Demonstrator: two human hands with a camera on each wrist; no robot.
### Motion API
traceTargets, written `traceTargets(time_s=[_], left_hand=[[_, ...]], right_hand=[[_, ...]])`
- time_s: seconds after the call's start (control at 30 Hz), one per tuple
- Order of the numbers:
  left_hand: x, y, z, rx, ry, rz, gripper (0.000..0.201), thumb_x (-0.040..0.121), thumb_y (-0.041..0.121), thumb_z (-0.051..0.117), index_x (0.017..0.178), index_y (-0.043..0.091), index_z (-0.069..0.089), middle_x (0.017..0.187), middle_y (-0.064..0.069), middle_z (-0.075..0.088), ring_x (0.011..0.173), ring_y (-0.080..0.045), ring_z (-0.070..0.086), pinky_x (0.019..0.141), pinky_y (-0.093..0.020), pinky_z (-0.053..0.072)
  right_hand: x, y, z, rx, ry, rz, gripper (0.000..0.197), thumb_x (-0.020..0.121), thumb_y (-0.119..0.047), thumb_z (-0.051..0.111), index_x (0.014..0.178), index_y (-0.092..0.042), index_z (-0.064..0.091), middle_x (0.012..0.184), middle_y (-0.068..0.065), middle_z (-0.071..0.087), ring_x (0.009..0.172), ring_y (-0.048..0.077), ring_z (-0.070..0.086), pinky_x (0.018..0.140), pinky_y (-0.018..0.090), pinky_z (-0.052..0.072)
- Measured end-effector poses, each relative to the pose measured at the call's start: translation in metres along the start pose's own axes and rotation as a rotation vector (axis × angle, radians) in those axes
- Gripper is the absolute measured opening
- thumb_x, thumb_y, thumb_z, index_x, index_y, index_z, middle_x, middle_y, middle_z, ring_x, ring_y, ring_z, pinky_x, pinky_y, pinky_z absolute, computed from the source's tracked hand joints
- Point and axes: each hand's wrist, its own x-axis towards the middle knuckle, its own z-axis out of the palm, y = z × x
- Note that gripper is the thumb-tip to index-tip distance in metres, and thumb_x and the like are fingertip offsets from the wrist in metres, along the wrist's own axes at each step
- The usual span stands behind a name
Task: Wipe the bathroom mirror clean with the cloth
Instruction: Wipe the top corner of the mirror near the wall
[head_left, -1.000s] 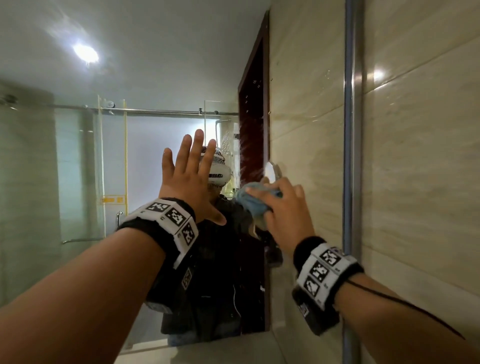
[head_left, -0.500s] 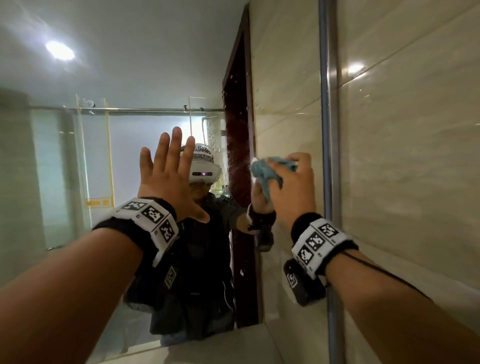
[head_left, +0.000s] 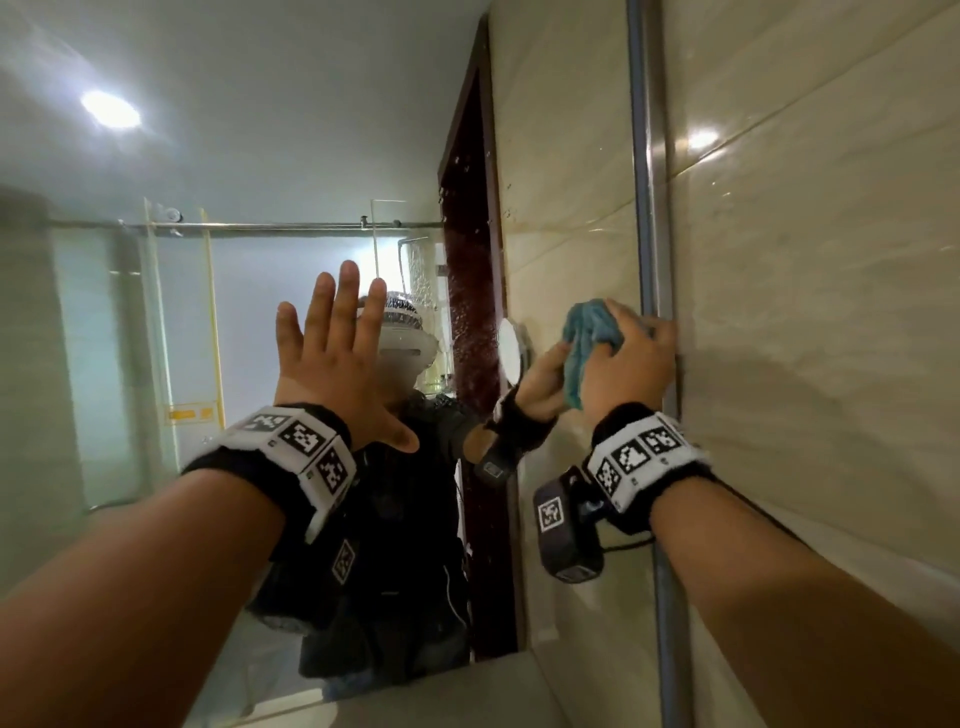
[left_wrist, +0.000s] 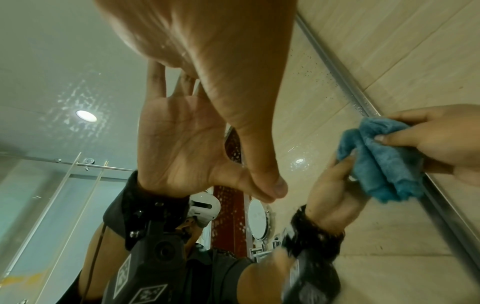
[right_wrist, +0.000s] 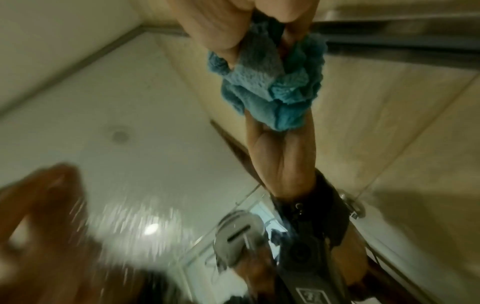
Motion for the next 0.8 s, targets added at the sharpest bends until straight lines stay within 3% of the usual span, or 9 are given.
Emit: traceTargets(time_s=[0.07,0.2,0.27,0.33,0.43,0.57,0.63,0.73,0.8], left_hand=[[0.001,-0.001,0.002,-0.001,0.024,0.005,0.155,0.041,0.087,0.062,0.125,0.019,-0.049,0.137,-0.006,-0.051,0.134,-0.027,-0.038,0.108,-0.051,-0.018],[0.004,-0.001,0.004,0.009,0.030,0.000,0.156,0.040,0.088,0.061,0.122,0.019,-0.053,0.135,-0.008,-0.053,0.132,-0.028,-0.039,0.108,-0.052,-0.018],[0.005,-0.001,0.005,0.015,0.028,0.000,0.156,0.041,0.088,0.061,0.126,0.018,-0.050,0.137,-0.009,-0.051,0.132,-0.029,-0.040,0.111,-0.053,-0.016],[0.005,-0.001,0.006,0.018,0.029,0.002,0.156,0.041,0.087,0.062,0.130,0.018,-0.047,0.139,-0.010,-0.050,0.132,-0.029,-0.039,0.112,-0.054,-0.014],[0.005,-0.001,0.008,0.025,0.034,0.002,0.156,0.042,0.087,0.062,0.129,0.017,-0.047,0.137,-0.010,-0.051,0.131,-0.029,-0.040,0.112,-0.053,-0.014],[0.005,-0.001,0.010,0.056,0.054,0.004,0.154,0.044,0.090,0.056,0.132,0.015,-0.045,0.137,-0.013,-0.051,0.130,-0.030,-0.042,0.112,-0.055,-0.013],[0.005,-0.001,0.011,0.054,0.049,0.006,0.154,0.044,0.090,0.057,0.132,0.015,-0.045,0.137,-0.013,-0.051,0.128,-0.030,-0.043,0.111,-0.054,-0.014],[0.006,-0.001,0.010,0.044,0.039,0.002,0.154,0.044,0.087,0.060,0.129,0.016,-0.048,0.135,-0.011,-0.053,0.126,-0.028,-0.045,0.110,-0.053,-0.017],[0.005,0.000,0.009,0.050,0.042,0.002,0.154,0.045,0.087,0.060,0.129,0.016,-0.047,0.136,-0.011,-0.052,0.126,-0.028,-0.044,0.109,-0.053,-0.017]], right_hand=[[-0.029,-0.002,0.003,-0.029,-0.078,-0.096,0.043,0.088,-0.002,0.049,0.123,-0.025,0.061,0.122,0.005,0.044,0.109,0.028,0.046,0.099,0.033,0.043],[-0.081,-0.004,0.000,-0.174,-0.322,-0.612,0.045,0.083,-0.013,0.046,0.123,-0.029,0.060,0.112,-0.002,0.051,0.096,0.013,0.032,0.088,0.027,0.038],[-0.055,-0.021,0.010,-0.163,-0.374,-0.589,0.045,0.085,-0.008,0.051,0.124,-0.030,0.058,0.109,-0.007,0.047,0.096,0.006,0.028,0.092,0.025,0.036],[-0.020,-0.048,0.024,-0.078,-0.298,-0.476,0.039,0.087,-0.008,0.054,0.120,-0.026,0.061,0.109,-0.006,0.047,0.102,0.011,0.039,0.097,0.027,0.038],[-0.008,-0.082,0.035,-0.053,-0.222,-0.375,0.037,0.090,-0.010,0.053,0.121,-0.028,0.060,0.116,-0.005,0.046,0.104,0.016,0.040,0.091,0.018,0.034],[-0.064,-0.072,0.031,-0.163,-0.473,-0.712,0.045,0.089,-0.007,0.054,0.124,-0.034,0.057,0.124,-0.006,0.045,0.106,0.020,0.032,0.092,0.028,0.037],[-0.056,-0.074,0.032,-0.234,-0.534,-0.819,0.041,0.090,-0.013,0.053,0.125,-0.034,0.057,0.124,-0.006,0.045,0.108,0.021,0.031,0.090,0.028,0.036],[-0.008,-0.104,0.042,-0.219,-0.388,-0.673,0.031,0.093,-0.016,0.047,0.115,-0.031,0.061,0.115,-0.008,0.044,0.106,0.018,0.035,0.095,0.027,0.033],[0.003,-0.116,0.045,-0.117,-0.321,-0.579,0.035,0.090,-0.010,0.049,0.116,-0.029,0.063,0.115,0.002,0.047,0.105,0.024,0.041,0.092,0.029,0.035]])
